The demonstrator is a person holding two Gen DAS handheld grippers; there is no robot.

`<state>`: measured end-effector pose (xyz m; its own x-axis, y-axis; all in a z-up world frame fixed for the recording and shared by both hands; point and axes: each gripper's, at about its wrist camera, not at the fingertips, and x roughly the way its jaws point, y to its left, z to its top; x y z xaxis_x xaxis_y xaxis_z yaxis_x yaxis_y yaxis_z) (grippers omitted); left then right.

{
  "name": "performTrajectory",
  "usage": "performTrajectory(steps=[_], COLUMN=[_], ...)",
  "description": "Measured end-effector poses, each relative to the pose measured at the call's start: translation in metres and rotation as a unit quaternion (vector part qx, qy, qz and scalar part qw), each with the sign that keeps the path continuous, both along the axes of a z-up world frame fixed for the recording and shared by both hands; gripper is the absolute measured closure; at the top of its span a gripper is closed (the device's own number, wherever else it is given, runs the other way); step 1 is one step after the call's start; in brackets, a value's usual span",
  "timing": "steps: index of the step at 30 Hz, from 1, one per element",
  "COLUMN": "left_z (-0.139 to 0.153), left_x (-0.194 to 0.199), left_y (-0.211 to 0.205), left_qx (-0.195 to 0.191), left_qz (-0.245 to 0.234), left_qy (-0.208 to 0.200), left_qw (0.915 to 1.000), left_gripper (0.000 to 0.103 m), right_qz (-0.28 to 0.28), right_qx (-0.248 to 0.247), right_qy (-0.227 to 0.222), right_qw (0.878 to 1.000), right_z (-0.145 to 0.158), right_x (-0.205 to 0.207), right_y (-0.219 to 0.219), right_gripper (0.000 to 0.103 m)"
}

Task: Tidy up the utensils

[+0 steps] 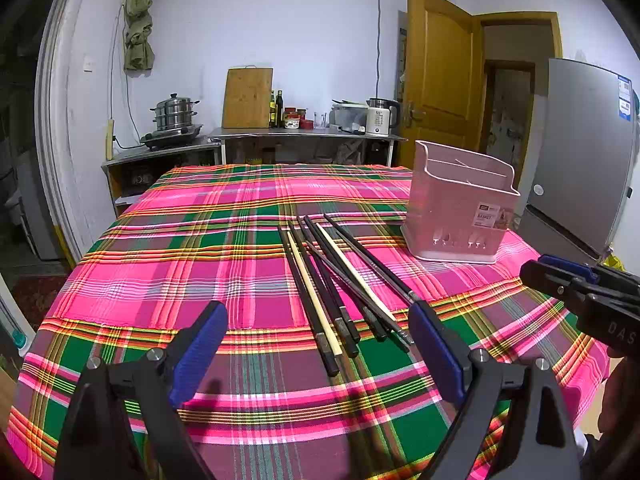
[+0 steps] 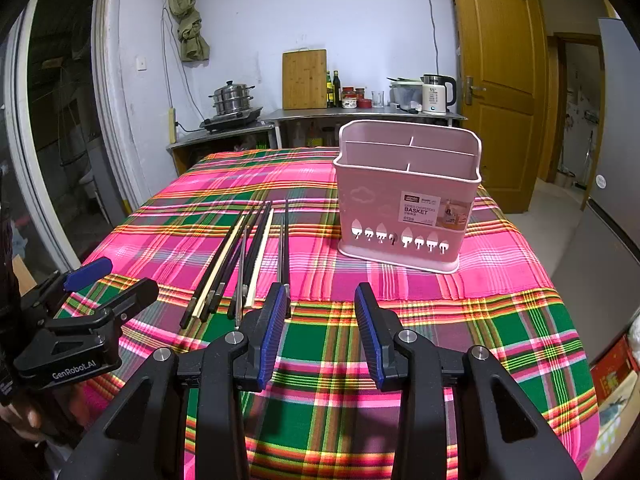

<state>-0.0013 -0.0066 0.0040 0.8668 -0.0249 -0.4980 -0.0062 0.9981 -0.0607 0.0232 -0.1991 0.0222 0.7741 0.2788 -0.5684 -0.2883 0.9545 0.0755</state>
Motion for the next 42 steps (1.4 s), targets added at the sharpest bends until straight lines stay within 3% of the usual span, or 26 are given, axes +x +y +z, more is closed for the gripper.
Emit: performTrajectory(steps=[42], left_z=[-0.0011], left_x=[-0.0020], left_y=[-0.0030], left_qx=[0.000], left_qz=[-0.001], left_qy=[0.001], left_qw=[1.0000], left_gripper=[0.010], right_qz=[0.000], right_qx=[-0.001], right_qy=[0.001], right_qw=[1.000], right_z=[-0.0002], right_x=[-0.0008], right_y=[0.0009], right_gripper=[0.066])
